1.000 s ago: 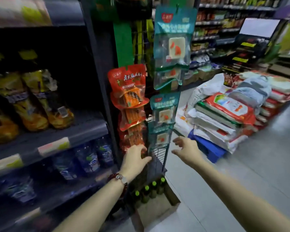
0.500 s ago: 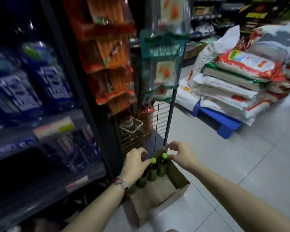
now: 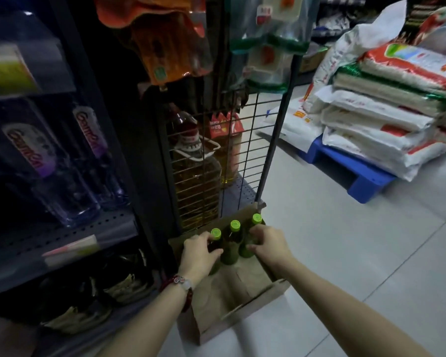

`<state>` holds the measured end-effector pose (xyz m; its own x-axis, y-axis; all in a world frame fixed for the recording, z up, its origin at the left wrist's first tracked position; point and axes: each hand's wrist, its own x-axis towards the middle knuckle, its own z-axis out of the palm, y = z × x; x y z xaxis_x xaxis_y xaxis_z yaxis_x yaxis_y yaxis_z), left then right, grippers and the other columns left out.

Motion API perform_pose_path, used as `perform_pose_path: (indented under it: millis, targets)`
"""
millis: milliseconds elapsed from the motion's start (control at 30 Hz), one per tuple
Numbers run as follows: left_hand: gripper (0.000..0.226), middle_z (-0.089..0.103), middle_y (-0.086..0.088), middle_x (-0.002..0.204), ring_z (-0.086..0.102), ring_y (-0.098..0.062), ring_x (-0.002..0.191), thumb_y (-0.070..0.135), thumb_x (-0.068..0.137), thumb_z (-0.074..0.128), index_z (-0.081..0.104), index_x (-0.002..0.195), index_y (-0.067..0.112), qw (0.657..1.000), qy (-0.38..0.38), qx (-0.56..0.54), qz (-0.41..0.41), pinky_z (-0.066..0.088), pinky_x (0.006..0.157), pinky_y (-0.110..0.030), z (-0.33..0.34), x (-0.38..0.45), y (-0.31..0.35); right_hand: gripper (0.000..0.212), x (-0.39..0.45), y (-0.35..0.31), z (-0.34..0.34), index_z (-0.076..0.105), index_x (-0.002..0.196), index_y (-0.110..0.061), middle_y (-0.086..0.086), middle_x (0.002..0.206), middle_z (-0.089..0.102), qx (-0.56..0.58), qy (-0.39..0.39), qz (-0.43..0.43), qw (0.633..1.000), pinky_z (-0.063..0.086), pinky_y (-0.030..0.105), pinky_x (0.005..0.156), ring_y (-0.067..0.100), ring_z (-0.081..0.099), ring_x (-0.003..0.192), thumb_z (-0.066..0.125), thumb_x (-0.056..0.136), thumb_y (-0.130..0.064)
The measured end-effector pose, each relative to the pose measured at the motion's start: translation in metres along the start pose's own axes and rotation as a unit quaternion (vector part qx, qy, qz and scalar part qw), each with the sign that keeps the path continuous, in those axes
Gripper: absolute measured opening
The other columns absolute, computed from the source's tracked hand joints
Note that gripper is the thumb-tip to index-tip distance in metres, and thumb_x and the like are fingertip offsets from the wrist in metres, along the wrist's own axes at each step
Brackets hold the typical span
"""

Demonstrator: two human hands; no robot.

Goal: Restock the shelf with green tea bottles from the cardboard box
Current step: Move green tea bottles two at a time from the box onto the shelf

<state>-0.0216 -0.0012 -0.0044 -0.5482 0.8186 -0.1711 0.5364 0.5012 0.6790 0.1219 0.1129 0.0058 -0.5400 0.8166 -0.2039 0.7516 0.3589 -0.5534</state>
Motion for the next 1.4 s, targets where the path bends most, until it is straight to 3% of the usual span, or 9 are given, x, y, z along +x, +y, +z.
perform_pose_path:
  millis: [300,467,633,867,1000,1100,1400]
  targets:
    - [0.055,0.059,-0.012,0.124,0.055,-0.026,0.116,0.029,0.081,0.069,0.049,0.129,0.012,0.998,0.031,0.009,-0.046,0.042,0.096,-0.03,0.049,0.05,-0.02,0.039,0.058,0.025,0.04,0.06,0.116,-0.015,0.002,0.118,0.066,0.03,0.002,-0.03,0.999,0.041,0.023,0.088,0.019,0.059,0.111,0.073,0.08,-0.02]
    - [0.055,0.056,-0.01,0.129,0.053,-0.025,0.12,0.026,0.083,0.067,0.046,0.133,0.014,0.997,0.051,0.003,-0.063,0.042,0.099,-0.03,0.07,0.069,-0.025,0.04,0.084,0.031,0.056,0.059,0.115,-0.013,0.003,0.114,0.066,0.058,0.001,-0.036,0.998,0.038,0.021,0.082,0.021,0.059,0.108,0.074,0.079,-0.019]
    - [0.041,0.064,-0.008,0.119,0.058,-0.023,0.111,0.022,0.082,0.068,0.056,0.121,0.014,0.994,0.091,-0.017,-0.055,0.044,0.094,-0.029,0.078,0.077,-0.033,0.037,0.103,0.034,0.072,0.062,0.112,-0.014,0.003,0.11,0.066,0.08,0.003,-0.056,0.995,0.039,0.022,0.08,0.02,0.06,0.103,0.075,0.078,-0.025]
    - [0.036,0.064,-0.005,0.112,0.058,-0.02,0.105,0.019,0.077,0.074,0.065,0.11,0.012,0.988,0.131,-0.067,-0.041,0.036,0.086,-0.019,0.083,0.078,-0.041,0.032,0.099,0.037,0.085,0.066,0.109,-0.014,-0.007,0.095,0.064,0.182,0.04,-0.049,0.981,0.04,0.018,0.08,0.007,0.057,0.091,0.075,0.079,-0.024]
    - [0.039,0.064,-0.006,0.114,0.058,-0.021,0.107,0.017,0.077,0.074,0.064,0.114,0.01,0.986,0.139,-0.085,-0.046,0.042,0.094,-0.026,0.085,0.073,-0.039,0.034,0.093,0.038,0.083,0.068,0.11,-0.011,-0.002,0.101,0.069,0.196,0.04,-0.053,0.978,0.046,0.021,0.084,0.008,0.059,0.093,0.075,0.078,-0.022]
    - [0.04,0.063,-0.005,0.116,0.058,-0.019,0.109,0.017,0.078,0.073,0.063,0.116,0.011,0.985,0.14,-0.092,-0.035,0.042,0.093,-0.024,0.081,0.065,-0.036,0.034,0.083,0.039,0.077,0.068,0.11,-0.011,-0.003,0.1,0.069,0.2,0.045,-0.061,0.977,0.045,0.014,0.08,0.006,0.06,0.092,0.076,0.078,-0.021]
    - [0.037,0.066,-0.003,0.114,0.059,-0.019,0.106,0.019,0.079,0.073,0.064,0.115,0.013,0.986,0.126,-0.112,0.009,0.04,0.088,-0.022,0.011,0.027,0.026,0.031,0.033,-0.004,0.008,0.067,0.109,-0.014,-0.007,0.092,0.065,0.189,0.085,-0.055,0.977,0.049,0.027,0.085,0.01,0.059,0.089,0.073,0.08,-0.025]
